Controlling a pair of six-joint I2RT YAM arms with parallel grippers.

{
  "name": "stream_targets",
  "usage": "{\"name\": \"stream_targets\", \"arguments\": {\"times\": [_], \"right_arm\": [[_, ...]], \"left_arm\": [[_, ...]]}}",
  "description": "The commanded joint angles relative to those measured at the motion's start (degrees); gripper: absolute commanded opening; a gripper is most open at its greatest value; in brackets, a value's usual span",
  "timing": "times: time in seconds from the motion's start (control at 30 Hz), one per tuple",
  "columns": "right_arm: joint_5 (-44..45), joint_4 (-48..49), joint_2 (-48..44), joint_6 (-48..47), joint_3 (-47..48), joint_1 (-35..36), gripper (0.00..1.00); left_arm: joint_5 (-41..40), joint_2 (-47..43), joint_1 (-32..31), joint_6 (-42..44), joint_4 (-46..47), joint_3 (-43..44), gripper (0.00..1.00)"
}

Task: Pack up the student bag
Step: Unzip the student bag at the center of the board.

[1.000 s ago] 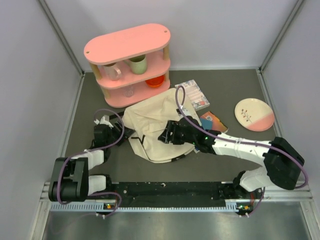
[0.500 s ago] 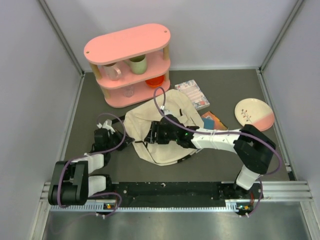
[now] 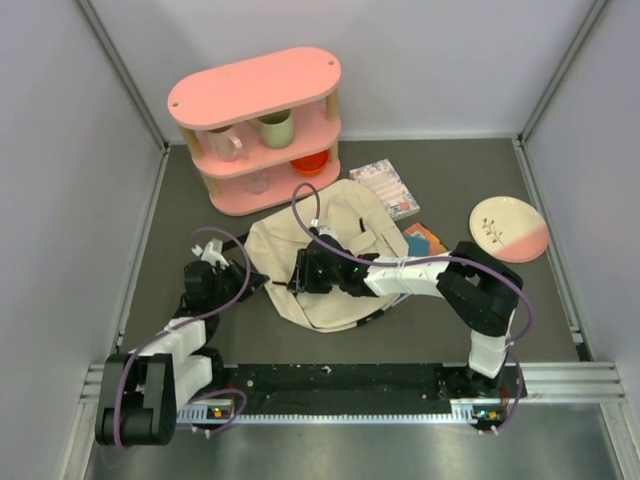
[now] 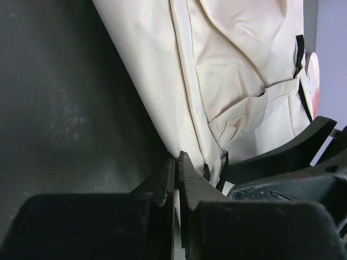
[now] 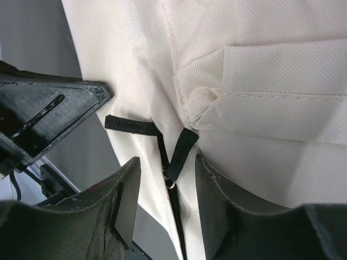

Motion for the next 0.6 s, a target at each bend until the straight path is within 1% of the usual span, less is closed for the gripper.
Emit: {"name": "stream_targets", "arguments": {"times": [0.0, 0.1, 0.13, 0.27, 0.3, 0.33, 0.4, 0.43, 0.47, 0.5, 0.57], "right_arm": [[1.28, 1.54, 1.27, 0.25, 3.32, 0.63, 0.41], [2.78, -0.21, 2.32, 0.42, 4.81, 0.54, 0.38], [3.56, -1.17, 2.93, 0.34, 5.25, 0.63, 0.35], [4.27, -1.62, 4.25, 1.39, 5.87, 0.63, 0.34], [4.45, -1.88, 4.52, 2.00, 6.22, 0.63, 0.33], [4.97, -2.15, 4.87, 2.44, 6.31, 0.63, 0.29], [5.68, -2.68, 5.31, 3.32, 6.31, 0.63, 0.28], [6.46, -2.85, 5.31, 3.41, 6.22, 0.63, 0.25], [6.99, -2.85, 5.40, 3.67, 6.14, 0.63, 0.25], [7.26, -2.85, 5.57, 3.59, 5.96, 0.72, 0.21], [7.26, -2.85, 5.75, 3.50, 5.43, 0.72, 0.17]], "left_arm": [[3.90, -1.00, -0.15, 1.32, 2.65, -0.59, 0.00], [5.30, 0.14, -0.23, 1.50, 3.53, -0.32, 0.00], [5.57, 0.84, -0.23, 1.50, 3.88, -0.32, 0.00], [6.54, 1.82, -0.23, 1.32, 4.85, -0.32, 0.00], [6.80, 2.08, -0.23, 1.32, 5.03, -0.32, 0.00], [6.80, 2.34, -0.23, 1.32, 5.20, -0.32, 0.00], [6.71, 2.52, -0.23, 1.23, 5.29, -0.32, 0.00], [6.71, 2.52, -0.23, 1.23, 5.29, -0.32, 0.00], [6.71, 2.61, -0.15, 1.23, 5.29, -0.24, 0.00], [6.71, 2.70, -0.23, 1.23, 5.29, -0.23, 0.00], [6.45, 3.05, -0.23, 1.23, 5.29, -0.15, 0.00]]}}
